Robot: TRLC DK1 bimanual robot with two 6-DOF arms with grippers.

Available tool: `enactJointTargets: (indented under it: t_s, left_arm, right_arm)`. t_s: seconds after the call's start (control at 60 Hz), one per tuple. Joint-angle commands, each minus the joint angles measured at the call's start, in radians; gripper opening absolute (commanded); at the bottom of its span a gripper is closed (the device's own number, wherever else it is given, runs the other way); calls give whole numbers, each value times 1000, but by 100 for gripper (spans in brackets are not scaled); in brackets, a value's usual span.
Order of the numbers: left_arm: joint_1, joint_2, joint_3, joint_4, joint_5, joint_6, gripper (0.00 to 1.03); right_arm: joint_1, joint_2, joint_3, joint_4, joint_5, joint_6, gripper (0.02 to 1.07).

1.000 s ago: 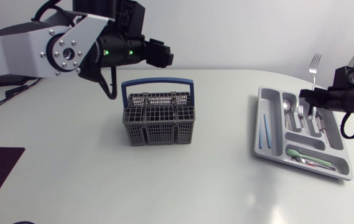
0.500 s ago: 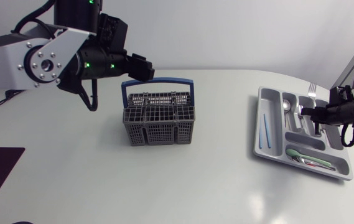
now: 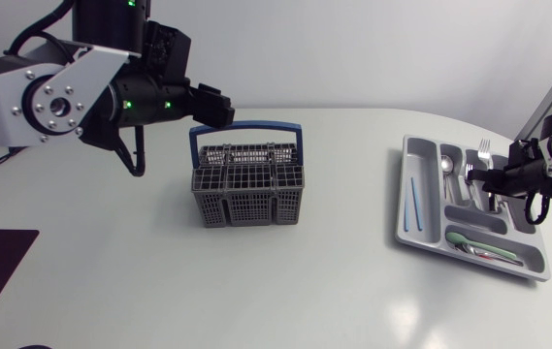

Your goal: Unload the cutlery basket into the drawer organizer.

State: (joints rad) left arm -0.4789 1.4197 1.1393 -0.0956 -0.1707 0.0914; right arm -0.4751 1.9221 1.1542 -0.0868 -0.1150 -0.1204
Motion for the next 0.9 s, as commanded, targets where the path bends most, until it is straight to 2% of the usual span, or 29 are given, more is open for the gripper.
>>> enactJointTargets:
  t_s: [0.0, 0.417, 0.467, 0.6, 0.733, 0.8, 0.883]
  left_arm:
    - [-1, -27, -16, -4, -13, 19, 91]
    - [8, -62, -50, -1, -13, 19, 92]
    - [10, -67, -56, 0, -13, 19, 92]
    - [11, -76, -69, 0, -13, 19, 92]
    - [20, -94, -82, -4, -13, 19, 92]
    - [20, -105, -87, -13, -13, 19, 93]
    - [23, -120, -92, -26, -13, 19, 94]
  right_arm:
    - [-7, 40, 47, -19, -2, 44, 8]
    - [0, 152, 151, -80, -3, 94, 9]
    - [0, 161, 156, -85, -3, 94, 14]
    - [6, 156, 150, -88, -2, 94, 43]
    - [10, 86, 104, -83, 2, 88, 67]
    - [18, 20, 58, -59, 15, 84, 74]
    - [23, -78, -2, -39, 17, 61, 77]
